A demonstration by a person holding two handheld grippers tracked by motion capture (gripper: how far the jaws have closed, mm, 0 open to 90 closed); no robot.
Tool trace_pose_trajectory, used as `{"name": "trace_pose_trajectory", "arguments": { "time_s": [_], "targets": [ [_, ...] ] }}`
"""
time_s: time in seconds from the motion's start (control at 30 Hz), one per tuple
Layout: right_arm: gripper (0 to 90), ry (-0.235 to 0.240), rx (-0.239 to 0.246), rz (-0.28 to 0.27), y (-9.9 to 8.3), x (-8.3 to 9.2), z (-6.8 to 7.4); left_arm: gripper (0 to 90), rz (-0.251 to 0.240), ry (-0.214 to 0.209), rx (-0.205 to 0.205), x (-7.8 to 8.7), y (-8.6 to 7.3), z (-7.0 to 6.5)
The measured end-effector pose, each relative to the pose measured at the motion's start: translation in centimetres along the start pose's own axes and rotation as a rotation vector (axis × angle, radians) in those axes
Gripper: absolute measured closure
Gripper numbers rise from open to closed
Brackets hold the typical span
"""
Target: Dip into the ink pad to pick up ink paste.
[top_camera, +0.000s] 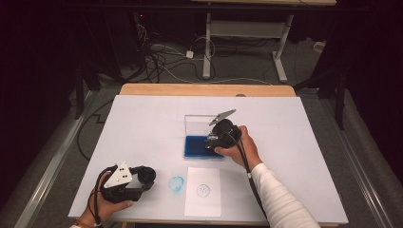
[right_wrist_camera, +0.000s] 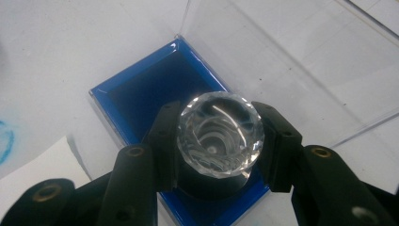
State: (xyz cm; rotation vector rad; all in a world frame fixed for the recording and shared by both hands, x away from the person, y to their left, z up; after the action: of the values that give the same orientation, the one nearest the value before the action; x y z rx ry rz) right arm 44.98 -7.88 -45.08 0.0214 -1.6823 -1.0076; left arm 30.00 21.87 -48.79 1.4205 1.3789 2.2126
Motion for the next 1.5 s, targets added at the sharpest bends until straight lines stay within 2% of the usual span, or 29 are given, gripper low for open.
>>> {"name": "trace_pose_trajectory", "arguments": {
  "time_s": [0.07,0.27,0.33,0.53,0.8,1.5],
  "targets": [
    [56.9,-0.009,0.016,0.004,-0.08,-0.03,0.14,36.7,0.002,-0.002,-0.002,-0.05,0.00,-0.07],
    [56.9,0.006,-0.012,-0.026,-0.49,-0.04,0.05,36.7,0.004,-0.001,-0.005,0.01,0.01,-0.19],
    [56.9,0.004,-0.005,-0.030,-0.46,-0.12,0.01,36.7,0.005,-0.001,-0.006,0.02,0.02,-0.25],
    [56.9,-0.006,-0.001,-0.021,-0.50,-0.10,0.25,36.7,0.007,-0.003,-0.005,-0.05,0.00,-0.25],
    [56.9,0.004,-0.004,0.003,-0.30,-0.12,0.11,36.7,0.008,-0.002,-0.003,-0.06,-0.02,-0.22],
    [56.9,0.005,-0.006,0.000,-0.45,-0.24,0.19,36.7,0.009,-0.003,-0.005,-0.07,0.04,-0.29]
  ]
}}
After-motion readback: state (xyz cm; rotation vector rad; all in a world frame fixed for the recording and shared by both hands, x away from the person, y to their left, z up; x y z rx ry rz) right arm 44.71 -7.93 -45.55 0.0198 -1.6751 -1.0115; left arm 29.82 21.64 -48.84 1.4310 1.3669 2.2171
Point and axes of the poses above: each handheld gripper's, and its own axes: x roughly backward along the jaws, y roughly out of its top, z roughly to its left, the point moved 4 cm from there along -x, roughly forward along the jaws, and after that the axes turned 3 degrees about y, right-handed, at the moved point
